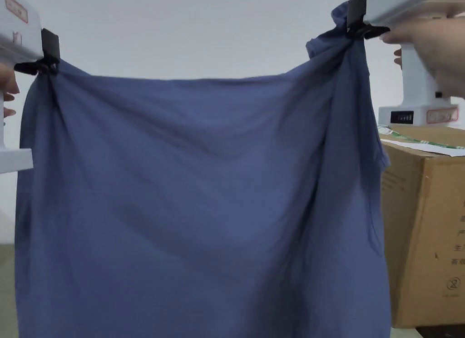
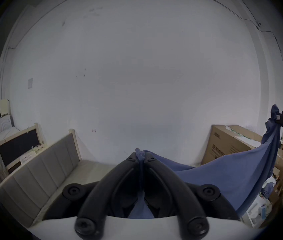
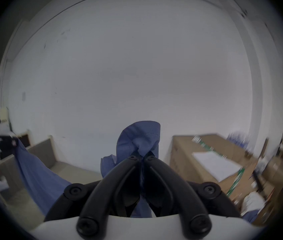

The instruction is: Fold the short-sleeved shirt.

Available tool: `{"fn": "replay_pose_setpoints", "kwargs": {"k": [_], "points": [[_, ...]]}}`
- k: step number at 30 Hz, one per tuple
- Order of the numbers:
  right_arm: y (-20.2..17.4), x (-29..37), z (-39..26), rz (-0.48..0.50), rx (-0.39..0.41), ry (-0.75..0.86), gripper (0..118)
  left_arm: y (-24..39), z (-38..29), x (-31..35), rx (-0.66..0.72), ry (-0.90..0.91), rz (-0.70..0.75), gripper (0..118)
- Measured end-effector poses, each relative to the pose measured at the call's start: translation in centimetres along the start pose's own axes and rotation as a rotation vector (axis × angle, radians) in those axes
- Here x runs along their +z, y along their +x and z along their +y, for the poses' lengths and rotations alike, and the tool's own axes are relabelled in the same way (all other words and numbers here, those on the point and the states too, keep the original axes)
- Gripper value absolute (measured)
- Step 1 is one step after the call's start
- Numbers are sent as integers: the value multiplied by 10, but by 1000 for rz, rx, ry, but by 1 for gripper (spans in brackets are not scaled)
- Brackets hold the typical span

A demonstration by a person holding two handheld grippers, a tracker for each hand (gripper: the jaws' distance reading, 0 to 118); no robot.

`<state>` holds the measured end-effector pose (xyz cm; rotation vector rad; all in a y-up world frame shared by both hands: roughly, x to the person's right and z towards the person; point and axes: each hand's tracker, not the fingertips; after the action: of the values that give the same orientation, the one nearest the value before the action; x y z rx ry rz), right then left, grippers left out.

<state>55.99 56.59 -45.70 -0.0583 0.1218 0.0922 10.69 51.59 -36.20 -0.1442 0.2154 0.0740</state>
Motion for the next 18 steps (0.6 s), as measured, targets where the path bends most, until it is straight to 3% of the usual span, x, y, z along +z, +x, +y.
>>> {"fn": "replay_pose_setpoints", "kwargs": {"k": [2,11,16,18], "points": [[-1,-8,8,-41,46,41,3,-17,20,-56,-31,49,5,4],[8,-49,-5,-117,27,164,3,3,-14,-93,-106,164,-8,4],[-8,-48,-84,-129,82,131,3,-7,-73,-134,-109,103,5,4],[-12,-53,-144,-72,73,40,3,-10,-122,-148,-82,-4,-37,4]]}}
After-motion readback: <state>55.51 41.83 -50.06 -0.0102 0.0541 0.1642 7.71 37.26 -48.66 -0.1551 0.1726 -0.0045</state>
